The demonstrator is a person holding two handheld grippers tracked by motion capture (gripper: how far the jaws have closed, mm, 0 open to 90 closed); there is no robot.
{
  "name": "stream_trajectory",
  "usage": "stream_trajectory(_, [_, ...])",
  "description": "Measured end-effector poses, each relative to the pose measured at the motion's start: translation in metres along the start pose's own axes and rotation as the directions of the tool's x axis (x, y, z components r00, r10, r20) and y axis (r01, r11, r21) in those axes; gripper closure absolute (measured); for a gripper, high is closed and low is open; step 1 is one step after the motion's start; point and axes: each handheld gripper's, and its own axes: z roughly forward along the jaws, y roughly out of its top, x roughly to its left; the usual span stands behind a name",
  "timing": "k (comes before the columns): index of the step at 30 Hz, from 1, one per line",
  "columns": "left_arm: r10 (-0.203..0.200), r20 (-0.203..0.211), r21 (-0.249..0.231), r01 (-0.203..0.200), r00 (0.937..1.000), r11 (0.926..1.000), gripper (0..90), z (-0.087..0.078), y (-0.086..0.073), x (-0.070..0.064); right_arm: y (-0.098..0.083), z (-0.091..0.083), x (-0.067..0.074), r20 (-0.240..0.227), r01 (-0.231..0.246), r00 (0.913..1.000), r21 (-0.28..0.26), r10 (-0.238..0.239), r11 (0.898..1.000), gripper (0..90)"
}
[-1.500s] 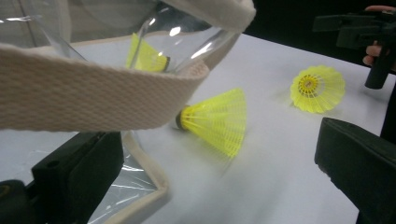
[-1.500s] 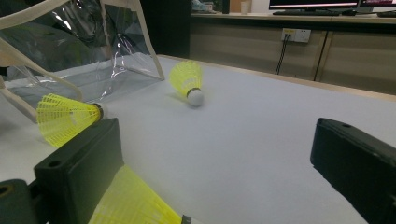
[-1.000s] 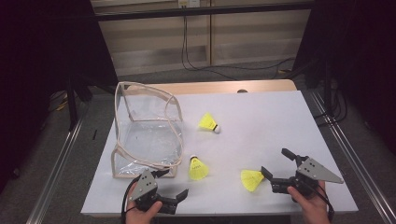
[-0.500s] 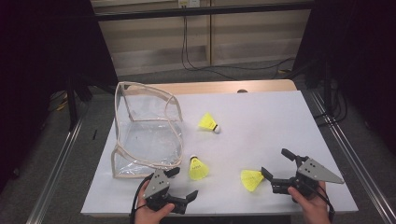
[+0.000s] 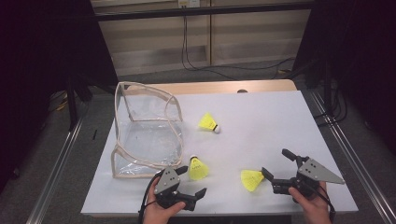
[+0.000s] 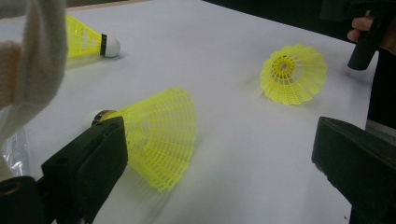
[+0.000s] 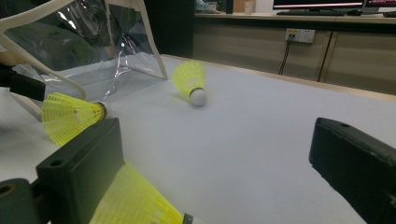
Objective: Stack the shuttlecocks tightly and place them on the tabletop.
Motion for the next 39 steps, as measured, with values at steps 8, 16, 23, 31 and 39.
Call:
stream_trajectory(8, [0.034,-0.035,0.034,-0.033,0.9988,0.9989,4.3,0.009,0.004,-0.003,0.001,-0.001,0.000,-0.003,0.003,1.0000,-0.003,-0.003,1.000,2.7])
stream_trajectory(16, [0.044,-0.077,0.073,-0.038,0.9961,0.9966,8.2,0.016,0.005,-0.003,0.001,-0.001,0.000,-0.002,0.005,1.0000,-0.004,-0.005,1.000,2.8])
stream_trajectory(23, [0.070,-0.136,0.112,-0.055,0.9882,0.9922,12.6,0.020,0.006,-0.004,0.000,-0.001,0.000,-0.006,0.002,1.0000,-0.001,-0.002,1.000,2.8])
stream_trajectory(31, [0.084,-0.194,0.121,-0.061,0.9773,0.9908,21.7,0.023,0.006,-0.004,0.000,-0.001,0.001,-0.010,0.008,0.9999,0.000,-0.008,1.000,2.9])
stream_trajectory(39, [0.097,-0.282,0.135,-0.061,0.9544,0.9890,46.1,0.027,0.006,-0.006,0.000,-0.001,0.001,-0.008,0.008,0.9999,0.001,-0.008,1.000,3.0])
